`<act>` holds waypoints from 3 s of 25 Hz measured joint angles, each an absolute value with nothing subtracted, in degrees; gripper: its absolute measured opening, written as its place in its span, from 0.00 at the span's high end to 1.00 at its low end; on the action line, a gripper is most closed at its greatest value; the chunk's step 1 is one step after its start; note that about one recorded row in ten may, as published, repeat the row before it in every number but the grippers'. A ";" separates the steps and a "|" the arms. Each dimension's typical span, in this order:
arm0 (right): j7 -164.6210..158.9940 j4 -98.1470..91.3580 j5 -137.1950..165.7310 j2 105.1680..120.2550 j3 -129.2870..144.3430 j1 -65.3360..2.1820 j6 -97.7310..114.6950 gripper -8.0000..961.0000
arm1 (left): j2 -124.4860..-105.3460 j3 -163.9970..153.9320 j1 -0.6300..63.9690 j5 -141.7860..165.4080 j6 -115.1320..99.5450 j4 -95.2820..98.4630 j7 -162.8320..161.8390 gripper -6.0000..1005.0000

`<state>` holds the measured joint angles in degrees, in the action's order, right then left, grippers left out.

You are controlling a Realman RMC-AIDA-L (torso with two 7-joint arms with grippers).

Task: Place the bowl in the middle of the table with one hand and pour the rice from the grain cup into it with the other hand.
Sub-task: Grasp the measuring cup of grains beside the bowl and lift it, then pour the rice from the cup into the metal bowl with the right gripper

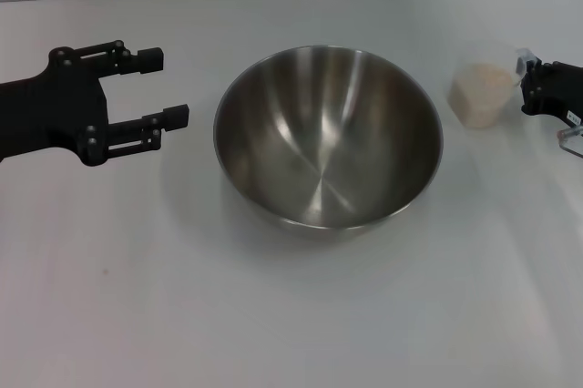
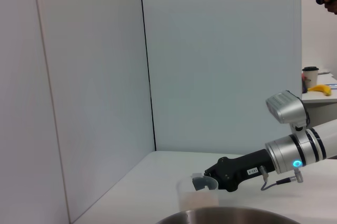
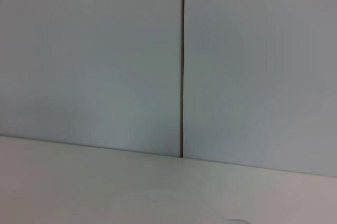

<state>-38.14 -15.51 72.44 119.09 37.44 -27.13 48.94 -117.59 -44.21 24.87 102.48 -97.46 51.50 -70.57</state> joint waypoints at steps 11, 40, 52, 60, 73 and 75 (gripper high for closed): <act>-34.79 -15.45 71.98 119.29 37.29 -26.85 50.27 0.98 | -117.83 -44.17 24.22 102.11 -97.77 51.92 -70.45 0.31; -10.05 -34.07 71.70 119.71 57.27 -26.48 64.07 0.97 | -118.12 -43.59 20.91 98.37 -98.61 51.87 -70.46 0.31; 20.27 -36.13 54.93 119.80 68.05 -23.99 64.07 0.96 | -118.29 -43.50 20.40 94.64 -98.30 51.63 -70.17 0.31; 26.44 -43.79 53.59 119.72 76.08 -19.26 63.02 0.96 | -118.38 -43.50 20.28 93.47 -98.31 51.89 -69.93 0.31; 34.34 -55.09 58.46 119.76 81.86 -14.89 53.56 0.95 | -118.39 -43.50 20.77 93.06 -98.09 52.03 -70.05 0.31; 34.37 -55.85 59.31 119.77 82.36 -14.80 53.32 0.95 | -118.39 -43.50 20.78 93.06 -98.08 52.03 -70.05 0.31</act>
